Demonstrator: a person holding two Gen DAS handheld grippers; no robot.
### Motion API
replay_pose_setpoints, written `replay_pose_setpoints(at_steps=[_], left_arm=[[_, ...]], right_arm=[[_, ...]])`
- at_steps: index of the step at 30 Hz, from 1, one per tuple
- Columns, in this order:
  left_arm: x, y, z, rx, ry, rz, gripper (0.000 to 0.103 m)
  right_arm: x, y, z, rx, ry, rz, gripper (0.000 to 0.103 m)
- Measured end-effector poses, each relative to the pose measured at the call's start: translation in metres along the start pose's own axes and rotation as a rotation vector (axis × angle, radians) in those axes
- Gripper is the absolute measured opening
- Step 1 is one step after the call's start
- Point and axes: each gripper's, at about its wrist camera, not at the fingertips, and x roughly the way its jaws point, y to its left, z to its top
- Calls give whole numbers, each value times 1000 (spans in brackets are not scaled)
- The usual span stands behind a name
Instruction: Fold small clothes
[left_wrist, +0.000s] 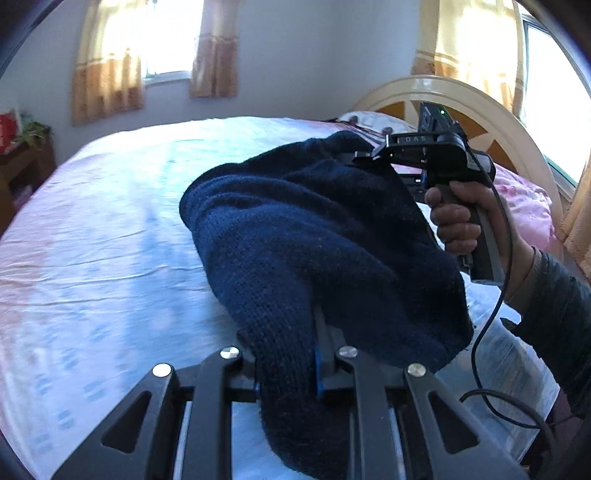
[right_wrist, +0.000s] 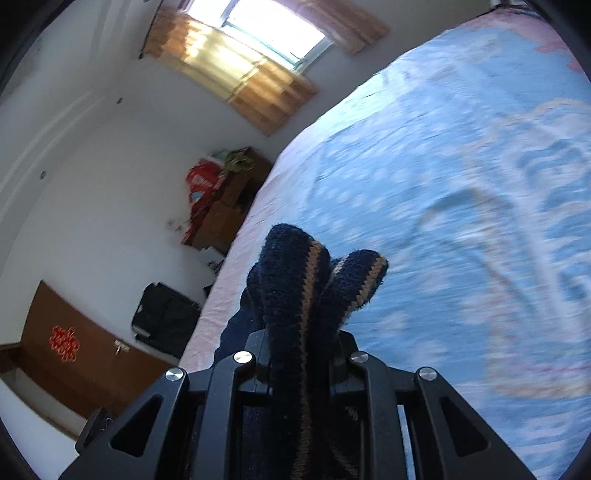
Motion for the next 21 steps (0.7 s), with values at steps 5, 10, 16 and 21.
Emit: replay_pose_setpoints(at_steps=[5, 10, 16, 21], left_arm=[[-33, 40, -16, -32, -18, 83, 20], [-52, 82, -33, -91, -18, 165, 20], [-59, 116, -49, -177, -14, 249, 20], [-66, 132, -66, -240, 0, 287, 20]], right_arm=[[57, 45, -6, -33, 57, 58, 19], [113, 85, -27, -55, 132, 106, 19], [181, 123, -49, -93, 226, 147, 19], [230, 148, -68, -118, 311, 166, 19]])
